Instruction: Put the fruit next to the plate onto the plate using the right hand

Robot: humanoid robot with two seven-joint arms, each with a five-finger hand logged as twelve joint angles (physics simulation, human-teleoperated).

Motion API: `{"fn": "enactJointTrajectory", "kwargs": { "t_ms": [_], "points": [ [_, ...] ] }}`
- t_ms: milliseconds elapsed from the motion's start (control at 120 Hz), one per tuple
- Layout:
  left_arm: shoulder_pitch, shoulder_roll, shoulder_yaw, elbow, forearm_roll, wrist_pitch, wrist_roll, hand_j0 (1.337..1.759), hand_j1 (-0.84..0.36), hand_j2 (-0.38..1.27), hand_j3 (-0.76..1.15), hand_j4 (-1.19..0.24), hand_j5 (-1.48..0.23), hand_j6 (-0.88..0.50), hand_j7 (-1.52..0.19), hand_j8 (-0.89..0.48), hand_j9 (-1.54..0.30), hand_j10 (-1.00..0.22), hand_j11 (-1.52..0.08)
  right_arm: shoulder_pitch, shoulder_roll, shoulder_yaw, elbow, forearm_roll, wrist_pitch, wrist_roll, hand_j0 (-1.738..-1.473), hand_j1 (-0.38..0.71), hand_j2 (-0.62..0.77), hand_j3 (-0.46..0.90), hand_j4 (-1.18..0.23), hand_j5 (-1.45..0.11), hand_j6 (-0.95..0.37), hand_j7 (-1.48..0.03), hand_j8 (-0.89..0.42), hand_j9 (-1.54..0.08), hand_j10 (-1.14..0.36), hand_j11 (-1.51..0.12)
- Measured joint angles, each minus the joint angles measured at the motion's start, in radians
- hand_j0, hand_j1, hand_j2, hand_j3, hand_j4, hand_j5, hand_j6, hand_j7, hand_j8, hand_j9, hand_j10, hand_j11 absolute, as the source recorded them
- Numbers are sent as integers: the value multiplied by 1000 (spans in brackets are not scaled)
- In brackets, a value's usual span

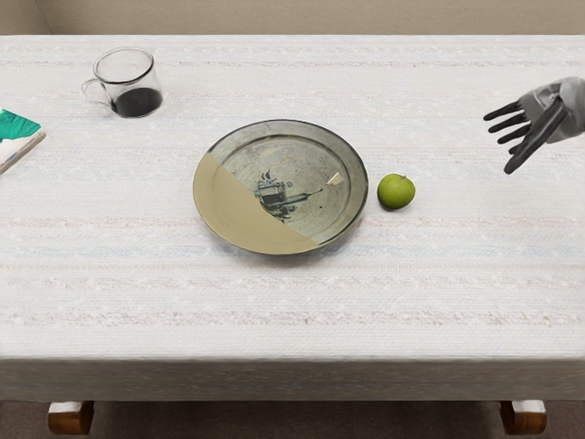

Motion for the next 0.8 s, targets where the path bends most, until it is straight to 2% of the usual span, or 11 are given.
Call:
{"fn": "enactJointTrajectory", "kwargs": {
  "t_ms": [67,158,250,333,467,517,567,717,800],
  "points": [
    [0,0,0,0,0,0,0,1658,349,0,0,0,0,0,0,0,0,0,0,-6,5,11,-1,1,0,0,-1658,-324,-5,0,-22,-27,-22,-27,-21,-27,-21,-27],
    [0,0,0,0,0,0,0,1658,349,0,0,0,0,0,0,0,0,0,0,-127,9,237,-2,1,0,0,-1658,-325,-5,0,-21,-26,-21,-26,-21,-26,-20,-26],
    [0,0,0,0,0,0,0,1658,349,0,0,0,0,0,0,0,0,0,0,-185,53,340,1,-38,0,0,-1658,-325,-4,0,-20,-25,-19,-25,-19,-25,-19,-25],
    [0,0,0,0,0,0,0,1658,349,0,0,0,0,0,0,0,0,0,0,-141,132,332,1,-129,0,0,-1658,-325,-4,0,-20,-26,-20,-27,-20,-26,-20,-26],
    [0,0,0,0,0,0,0,1658,349,0,0,0,0,0,0,0,0,0,0,-15,268,150,17,-205,-13,0,-1658,-322,-5,0,-23,-29,-23,-29,-23,-29,-23,-29],
    [0,0,0,0,0,0,0,1658,349,0,0,0,0,0,0,0,0,0,0,10,301,103,74,-258,-87,0,-1658,-322,-5,0,-24,-30,-24,-30,-23,-30,-23,-30],
    [0,0,0,0,0,0,0,1658,349,0,0,0,0,0,0,0,0,0,0,26,289,75,155,-296,-162,0,-1658,-321,-5,0,-25,-30,-25,-30,-24,-30,-24,-30],
    [0,0,0,0,0,0,0,1658,349,0,0,0,0,0,0,0,0,0,0,52,84,49,503,-408,-408,0,-1658,-321,-5,0,-25,-31,-26,-30,-25,-31,-25,-31],
    [0,0,0,0,0,0,0,1658,349,0,0,0,0,0,0,0,0,0,0,54,16,31,651,-473,-588,0,-1658,-321,-5,0,-25,-31,-26,-31,-26,-31,-25,-31]
  ]
}}
